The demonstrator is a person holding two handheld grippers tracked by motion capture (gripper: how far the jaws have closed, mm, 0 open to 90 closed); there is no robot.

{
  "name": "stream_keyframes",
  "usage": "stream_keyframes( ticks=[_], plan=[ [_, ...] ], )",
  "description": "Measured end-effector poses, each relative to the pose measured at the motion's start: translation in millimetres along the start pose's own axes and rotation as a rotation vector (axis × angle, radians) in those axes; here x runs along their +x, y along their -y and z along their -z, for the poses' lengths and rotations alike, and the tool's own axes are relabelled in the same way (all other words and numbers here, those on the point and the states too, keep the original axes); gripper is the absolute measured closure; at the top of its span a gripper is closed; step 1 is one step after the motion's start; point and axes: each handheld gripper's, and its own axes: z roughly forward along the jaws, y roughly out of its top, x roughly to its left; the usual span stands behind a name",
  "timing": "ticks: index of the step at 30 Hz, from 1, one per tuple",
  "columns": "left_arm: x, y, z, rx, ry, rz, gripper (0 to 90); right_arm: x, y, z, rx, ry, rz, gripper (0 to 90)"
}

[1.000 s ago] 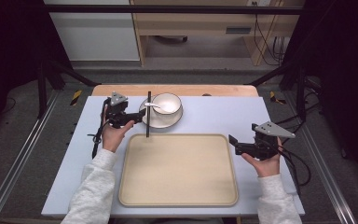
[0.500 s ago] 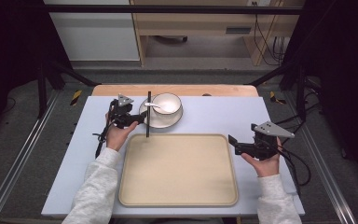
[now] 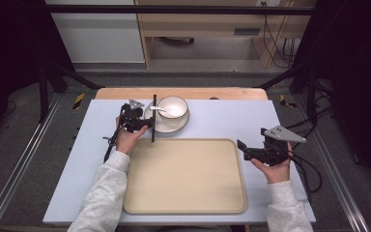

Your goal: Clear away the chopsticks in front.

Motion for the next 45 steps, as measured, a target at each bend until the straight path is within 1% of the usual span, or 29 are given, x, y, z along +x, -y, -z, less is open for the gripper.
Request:
stream_keyframes(
  ticks=[1,6,9,10,13,14,16,22,23,24,25,26,28,29,31,32,35,37,39,41,44,45],
  plan=[
    [0.4,1.1,-2.6,0.002,-0.003,0.006,42.1,-0.1,0.0,-0.1,0.0,0.0,0.001,3.5],
    [0.9,5.1,-9.4,0.033,0.0,-0.003,49.1,0.8,0.6,-1.6,0.007,-0.002,0.003,3.5],
    [-1.2,7.4,-14.0,0.05,0.001,-0.004,49.9,1.2,0.8,-2.0,0.008,-0.007,0.005,3.5],
    [-2.1,7.9,-14.9,0.059,-0.001,-0.015,50.8,1.1,0.8,-1.9,0.008,-0.007,0.005,3.5],
    [-3.8,8.3,-16.6,0.055,0.004,-0.012,52.9,1.0,0.6,-1.6,0.008,-0.004,0.002,3.5],
    [-4.5,8.0,-16.9,0.056,0.004,-0.012,55.7,1.2,0.5,-1.3,0.005,-0.007,-0.003,3.6],
    [-4.5,8.0,-17.1,0.055,0.005,-0.009,57.4,1.1,0.6,-1.4,0.007,-0.007,0.0,3.6],
    [-2.8,9.0,-17.5,0.061,0.017,0.012,64.0,1.1,0.8,-1.9,0.008,-0.009,0.005,3.7],
    [-2.8,9.0,-17.5,0.061,0.017,0.012,64.8,1.1,0.8,-1.9,0.008,-0.009,0.005,3.7],
    [-3.8,9.8,-18.7,0.079,0.013,0.002,65.9,1.2,0.7,-1.7,0.007,-0.007,0.002,3.8],
    [-4.4,10.3,-19.5,0.086,0.011,0.001,66.8,1.1,0.7,-1.7,0.007,-0.007,0.002,3.8],
    [-5.7,11.0,-20.5,0.085,0.013,0.01,67.8,1.0,0.6,-1.5,0.008,-0.007,0.002,3.8],
    [-6.6,11.3,-21.1,0.086,0.021,0.01,70.4,1.3,0.4,-1.2,0.006,-0.009,-0.005,3.8],
    [-7.0,11.2,-21.1,0.085,0.024,0.009,72.5,1.0,0.4,-1.0,0.006,-0.008,-0.001,3.8],
    [-7.3,11.2,-21.1,0.086,0.025,0.006,75.3,0.8,0.4,-0.8,0.005,-0.009,0.002,3.8],
    [-8.0,11.0,-21.4,0.089,0.019,0.003,76.5,0.5,0.3,-0.6,0.005,-0.009,0.002,3.8],
    [-7.8,10.9,-21.5,0.09,0.019,0.005,77.4,0.4,0.2,-0.6,0.003,-0.008,0.003,3.8],
    [-7.4,11.0,-21.1,0.09,0.01,0.005,79.0,0.7,0.2,-0.4,0.003,-0.008,0.0,3.9],
    [-7.2,10.9,-21.0,0.089,0.01,0.01,80.5,0.5,0.1,-0.2,0.003,-0.009,-0.001,3.8],
    [-7.1,11.2,-21.0,0.093,0.004,0.009,80.6,0.4,0.1,-0.1,0.003,-0.009,0.002,3.8],
    [-6.2,9.6,-18.6,0.088,-0.003,0.002,75.8,0.5,0.0,0.1,0.002,-0.008,-0.001,3.8],
    [-5.9,8.2,-17.2,0.077,-0.006,0.0,73.7,0.3,-0.1,0.1,0.001,-0.008,0.0,3.8]
  ],
)
